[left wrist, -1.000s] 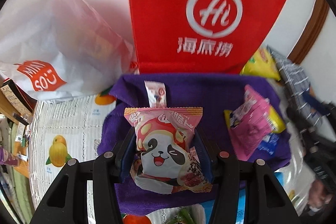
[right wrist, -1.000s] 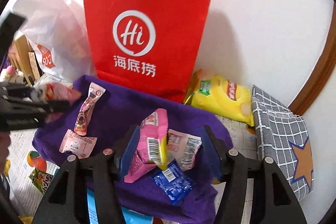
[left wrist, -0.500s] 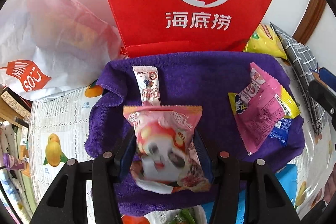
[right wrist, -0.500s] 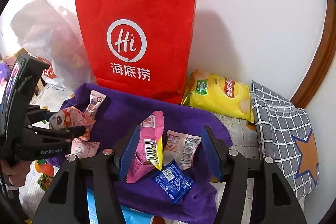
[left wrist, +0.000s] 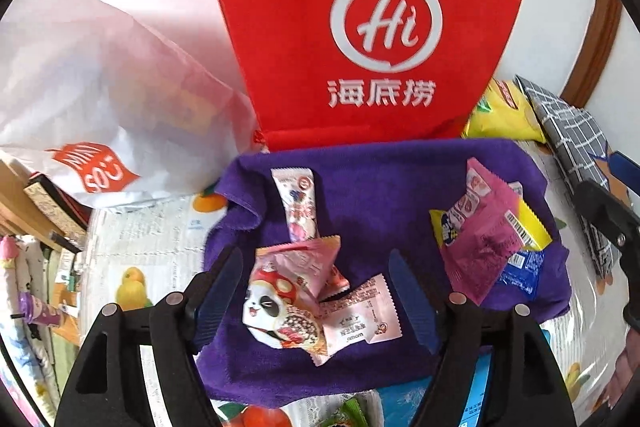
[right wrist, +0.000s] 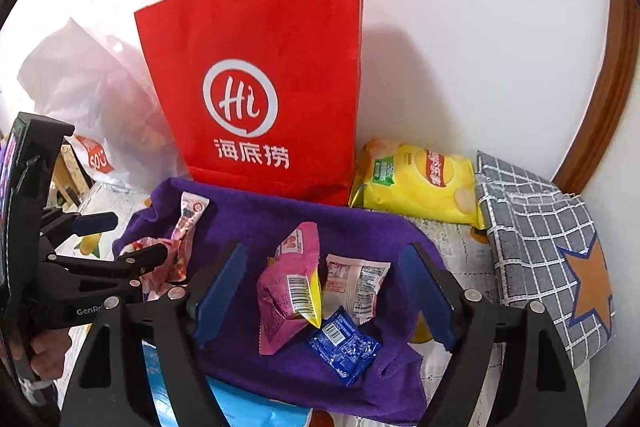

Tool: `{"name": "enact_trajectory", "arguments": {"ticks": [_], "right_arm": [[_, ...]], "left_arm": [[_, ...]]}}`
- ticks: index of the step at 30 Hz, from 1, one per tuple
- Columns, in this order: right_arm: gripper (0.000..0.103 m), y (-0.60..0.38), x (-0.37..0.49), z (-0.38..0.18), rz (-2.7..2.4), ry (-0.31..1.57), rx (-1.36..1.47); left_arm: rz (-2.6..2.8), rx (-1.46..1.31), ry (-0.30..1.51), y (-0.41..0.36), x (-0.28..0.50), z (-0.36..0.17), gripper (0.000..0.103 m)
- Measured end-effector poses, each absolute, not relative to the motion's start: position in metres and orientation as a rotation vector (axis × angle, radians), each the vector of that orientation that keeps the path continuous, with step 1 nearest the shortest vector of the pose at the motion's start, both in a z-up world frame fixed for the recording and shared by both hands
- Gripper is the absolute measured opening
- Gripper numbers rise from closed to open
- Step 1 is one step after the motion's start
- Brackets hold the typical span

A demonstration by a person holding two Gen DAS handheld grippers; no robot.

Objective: Organize snacks
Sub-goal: 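Move both open tools back to the snacks in front of the tissue box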

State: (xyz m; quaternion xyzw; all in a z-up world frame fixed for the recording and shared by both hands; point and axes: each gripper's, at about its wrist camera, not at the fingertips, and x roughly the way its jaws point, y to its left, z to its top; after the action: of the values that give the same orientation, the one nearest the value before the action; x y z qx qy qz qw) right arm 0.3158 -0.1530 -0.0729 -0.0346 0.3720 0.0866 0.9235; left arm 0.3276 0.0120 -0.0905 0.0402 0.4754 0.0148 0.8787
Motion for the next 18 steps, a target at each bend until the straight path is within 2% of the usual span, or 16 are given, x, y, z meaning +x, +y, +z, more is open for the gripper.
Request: {"name": "enact_trajectory", "arguments": {"ticks": [6, 13, 18], "right_arm": [[0.087, -0.153, 0.300, -0.053, 0.089, 0.704, -0.063], [0.087, -0.160, 0.264, -0.045, 0.146, 0.695, -0.032], [0.087, -0.173, 0.233, -0.053, 0.142, 0.732, -0.025]], "left_arm": [[0.019, 0.064, 0.939, 0.017, 0.315, -0.063, 0.075], [-0.016, 0.001, 0.785, 0.023, 0.282, -0.021, 0.075], [-0.013, 0.021, 0.793, 0.020, 0.259, -0.015, 0.075]]}}
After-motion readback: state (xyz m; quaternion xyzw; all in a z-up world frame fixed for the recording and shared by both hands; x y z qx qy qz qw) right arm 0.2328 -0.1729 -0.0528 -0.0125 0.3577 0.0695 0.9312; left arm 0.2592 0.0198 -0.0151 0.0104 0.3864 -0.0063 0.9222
